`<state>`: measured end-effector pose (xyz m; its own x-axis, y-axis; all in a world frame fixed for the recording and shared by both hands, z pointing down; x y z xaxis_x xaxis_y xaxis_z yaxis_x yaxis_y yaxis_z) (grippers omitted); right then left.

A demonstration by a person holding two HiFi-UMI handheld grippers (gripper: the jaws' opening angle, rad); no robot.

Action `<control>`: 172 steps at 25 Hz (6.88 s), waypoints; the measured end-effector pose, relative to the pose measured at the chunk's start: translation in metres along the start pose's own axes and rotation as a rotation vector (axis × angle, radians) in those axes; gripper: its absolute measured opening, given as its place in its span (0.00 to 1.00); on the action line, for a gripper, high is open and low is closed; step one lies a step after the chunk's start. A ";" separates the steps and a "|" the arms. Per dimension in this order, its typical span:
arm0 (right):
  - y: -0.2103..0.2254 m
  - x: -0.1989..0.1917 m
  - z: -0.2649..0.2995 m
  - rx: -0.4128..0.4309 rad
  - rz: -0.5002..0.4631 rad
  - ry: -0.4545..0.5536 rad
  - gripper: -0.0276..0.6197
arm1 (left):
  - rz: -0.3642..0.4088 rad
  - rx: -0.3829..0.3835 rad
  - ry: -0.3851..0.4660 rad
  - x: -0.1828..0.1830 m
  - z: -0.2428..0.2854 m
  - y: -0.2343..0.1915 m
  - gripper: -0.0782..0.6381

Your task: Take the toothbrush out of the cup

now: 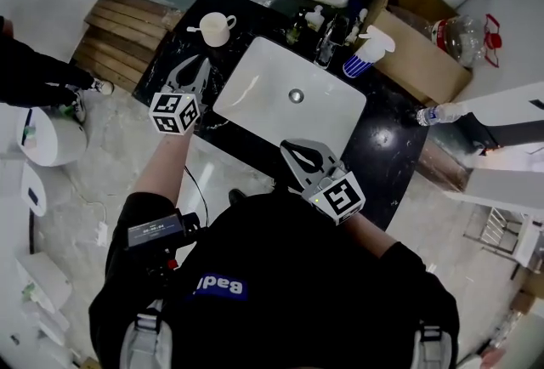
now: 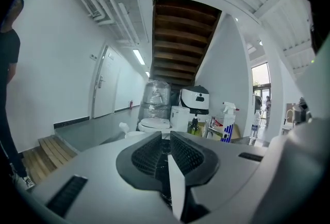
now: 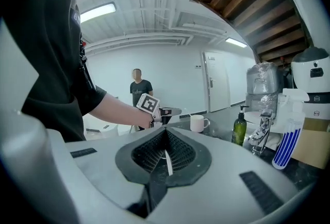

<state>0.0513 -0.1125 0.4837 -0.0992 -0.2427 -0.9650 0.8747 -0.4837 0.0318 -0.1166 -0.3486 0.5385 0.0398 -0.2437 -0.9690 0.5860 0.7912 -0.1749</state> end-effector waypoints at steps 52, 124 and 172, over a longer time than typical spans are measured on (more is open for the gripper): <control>0.053 -0.025 -0.011 -0.078 -0.011 -0.197 0.06 | -0.027 0.282 0.036 -0.012 0.061 -0.111 0.15; -0.084 0.003 0.004 0.161 -0.038 -0.069 0.06 | 0.021 -0.022 0.232 0.055 -0.159 0.154 0.15; -0.091 0.008 -0.002 0.171 -0.048 -0.022 0.06 | 0.018 -0.137 0.094 0.013 -0.185 0.223 0.15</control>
<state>-0.0278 -0.0690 0.4727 -0.1509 -0.2329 -0.9607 0.7754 -0.6307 0.0311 -0.1351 -0.0720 0.4551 -0.0304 -0.1803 -0.9831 0.4694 0.8658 -0.1733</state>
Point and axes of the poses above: the fingertips, and each gripper's own axes: z forward along the fingers, y to its right, x out of its top, the point moved 2 cm from there along -z, backward along the fingers, and after that the axes turned 15 degrees about -x, right-handed, at the moved point
